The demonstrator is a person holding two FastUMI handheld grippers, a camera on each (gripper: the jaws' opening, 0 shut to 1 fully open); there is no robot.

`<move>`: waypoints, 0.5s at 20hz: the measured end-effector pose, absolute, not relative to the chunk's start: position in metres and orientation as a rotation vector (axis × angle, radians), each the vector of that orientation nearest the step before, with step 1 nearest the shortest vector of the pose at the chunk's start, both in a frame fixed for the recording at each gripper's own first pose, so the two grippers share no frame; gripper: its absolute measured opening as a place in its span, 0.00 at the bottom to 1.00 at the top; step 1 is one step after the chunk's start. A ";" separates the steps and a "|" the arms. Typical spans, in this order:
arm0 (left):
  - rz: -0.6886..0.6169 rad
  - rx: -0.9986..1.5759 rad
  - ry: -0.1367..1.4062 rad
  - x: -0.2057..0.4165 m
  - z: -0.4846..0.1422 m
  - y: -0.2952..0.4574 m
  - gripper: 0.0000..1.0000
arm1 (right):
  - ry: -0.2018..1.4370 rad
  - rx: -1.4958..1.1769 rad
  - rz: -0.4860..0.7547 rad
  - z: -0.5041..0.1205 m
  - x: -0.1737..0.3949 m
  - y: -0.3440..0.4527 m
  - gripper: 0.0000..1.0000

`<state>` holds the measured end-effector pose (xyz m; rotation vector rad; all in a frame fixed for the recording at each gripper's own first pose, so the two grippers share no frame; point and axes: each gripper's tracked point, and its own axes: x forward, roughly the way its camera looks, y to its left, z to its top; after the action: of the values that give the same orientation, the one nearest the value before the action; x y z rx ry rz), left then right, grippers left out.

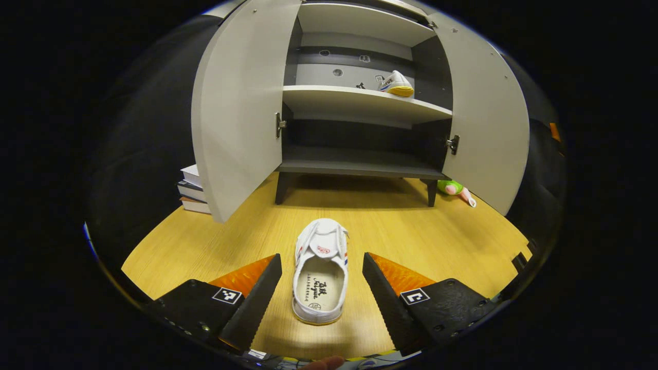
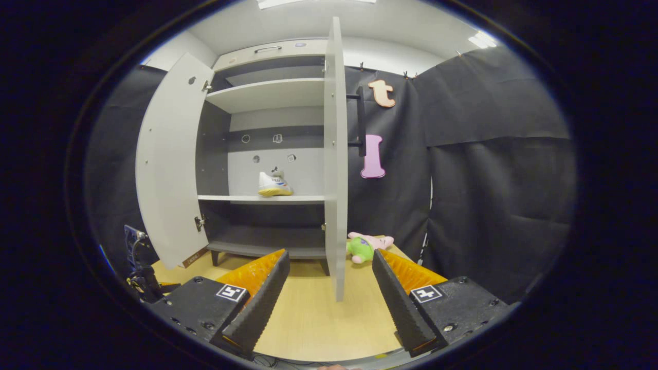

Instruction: Grab one shoe with the right hand and put it into the shoe cabinet, grab the other shoe with the left hand and put it into the shoe cabinet; then close the right door with the right hand and the left door with the left hand.

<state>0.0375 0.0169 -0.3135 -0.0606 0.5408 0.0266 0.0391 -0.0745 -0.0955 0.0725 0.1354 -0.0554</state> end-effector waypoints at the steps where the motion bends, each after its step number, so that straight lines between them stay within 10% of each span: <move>1: 0.030 -0.054 0.551 0.038 -0.319 0.022 0.95 | 0.134 0.070 -0.053 -0.096 0.041 -0.073 1.00; 10: 0.032 -0.048 0.658 0.051 -0.365 0.046 0.96 | 0.174 0.068 -0.041 -0.110 0.059 -0.063 1.00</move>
<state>0.0514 0.0457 -0.3651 -0.0482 0.6579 0.0318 0.0589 -0.0632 -0.1099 0.0683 0.1740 -0.0411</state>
